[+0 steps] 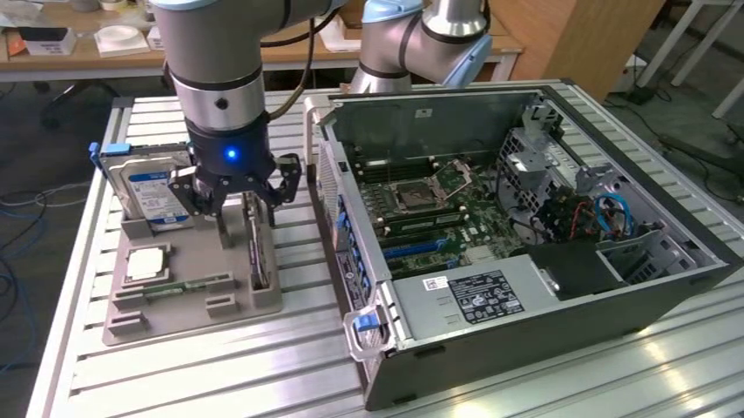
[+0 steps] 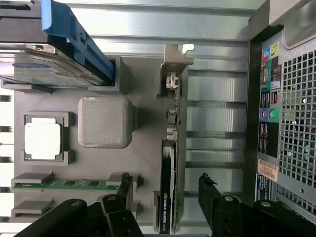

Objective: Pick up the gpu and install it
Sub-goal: 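Pick up the gpu and move the gpu toward the slot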

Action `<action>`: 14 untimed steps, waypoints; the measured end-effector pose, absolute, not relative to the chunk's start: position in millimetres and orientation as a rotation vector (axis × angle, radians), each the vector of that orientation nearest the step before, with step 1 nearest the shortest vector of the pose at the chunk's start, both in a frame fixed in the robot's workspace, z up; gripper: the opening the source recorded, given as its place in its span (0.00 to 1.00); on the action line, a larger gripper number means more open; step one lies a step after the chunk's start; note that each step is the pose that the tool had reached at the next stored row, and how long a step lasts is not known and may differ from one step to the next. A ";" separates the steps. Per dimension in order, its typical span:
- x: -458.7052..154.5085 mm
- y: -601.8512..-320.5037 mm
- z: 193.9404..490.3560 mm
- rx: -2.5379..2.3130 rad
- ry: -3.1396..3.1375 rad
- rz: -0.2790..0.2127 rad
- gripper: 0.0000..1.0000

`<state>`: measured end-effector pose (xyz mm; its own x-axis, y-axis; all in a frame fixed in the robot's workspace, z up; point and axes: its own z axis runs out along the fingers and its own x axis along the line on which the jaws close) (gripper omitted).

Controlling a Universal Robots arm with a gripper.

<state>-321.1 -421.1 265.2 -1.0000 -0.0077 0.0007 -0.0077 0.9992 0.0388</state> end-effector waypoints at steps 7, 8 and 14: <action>-321.1 -421.0 264.1 0.012 -3.140 -0.061 0.65; -321.1 -421.0 262.6 0.012 -3.140 -0.061 0.65; -321.1 -420.9 252.2 0.048 -3.139 -0.061 0.65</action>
